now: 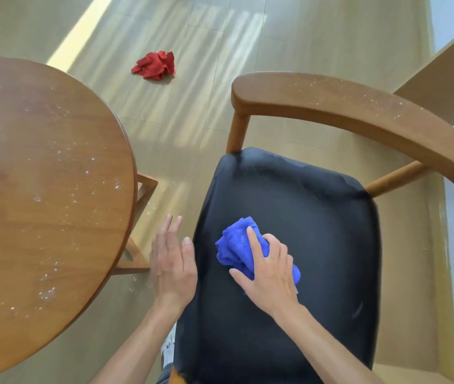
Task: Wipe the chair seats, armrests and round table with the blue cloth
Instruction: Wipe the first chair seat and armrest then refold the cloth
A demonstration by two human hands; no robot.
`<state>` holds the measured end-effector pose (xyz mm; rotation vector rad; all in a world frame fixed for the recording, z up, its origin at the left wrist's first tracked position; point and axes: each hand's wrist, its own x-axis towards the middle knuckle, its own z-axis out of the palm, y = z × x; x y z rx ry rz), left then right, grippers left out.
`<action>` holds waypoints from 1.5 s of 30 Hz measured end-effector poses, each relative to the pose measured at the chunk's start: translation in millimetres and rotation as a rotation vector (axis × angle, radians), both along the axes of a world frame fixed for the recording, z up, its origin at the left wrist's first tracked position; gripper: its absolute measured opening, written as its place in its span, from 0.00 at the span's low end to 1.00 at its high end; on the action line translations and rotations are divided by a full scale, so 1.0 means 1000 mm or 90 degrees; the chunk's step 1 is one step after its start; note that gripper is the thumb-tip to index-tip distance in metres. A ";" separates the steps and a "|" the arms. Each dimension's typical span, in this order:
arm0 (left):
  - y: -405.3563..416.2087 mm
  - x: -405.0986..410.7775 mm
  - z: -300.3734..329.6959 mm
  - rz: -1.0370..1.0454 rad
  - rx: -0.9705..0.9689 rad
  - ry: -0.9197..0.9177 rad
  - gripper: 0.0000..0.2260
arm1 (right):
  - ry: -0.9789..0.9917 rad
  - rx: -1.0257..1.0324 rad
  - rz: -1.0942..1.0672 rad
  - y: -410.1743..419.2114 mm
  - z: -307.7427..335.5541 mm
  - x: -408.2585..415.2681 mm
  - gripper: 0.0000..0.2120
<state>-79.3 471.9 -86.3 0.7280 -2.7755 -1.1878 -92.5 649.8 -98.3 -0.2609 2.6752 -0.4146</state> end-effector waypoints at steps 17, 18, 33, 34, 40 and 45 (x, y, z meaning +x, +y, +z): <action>0.057 -0.043 -0.012 -0.777 -0.446 -0.114 0.33 | 0.108 0.167 -0.160 0.156 -0.059 0.006 0.31; 0.052 -0.030 -0.013 -0.702 -0.402 -0.080 0.34 | 0.109 0.171 -0.159 0.156 -0.063 0.007 0.30; 0.072 -0.010 -0.053 -0.452 -0.362 0.064 0.31 | 0.201 0.163 -0.162 0.165 -0.085 0.010 0.30; 0.075 -0.007 -0.054 -0.454 -0.349 0.072 0.31 | 0.204 0.164 -0.162 0.165 -0.085 0.010 0.30; 0.107 0.009 -0.052 -0.614 -0.291 0.101 0.31 | 0.221 0.159 -0.169 0.164 -0.088 0.011 0.30; 0.085 -0.111 -0.048 -0.353 -0.330 0.058 0.29 | 0.225 0.172 -0.159 0.167 -0.091 0.010 0.30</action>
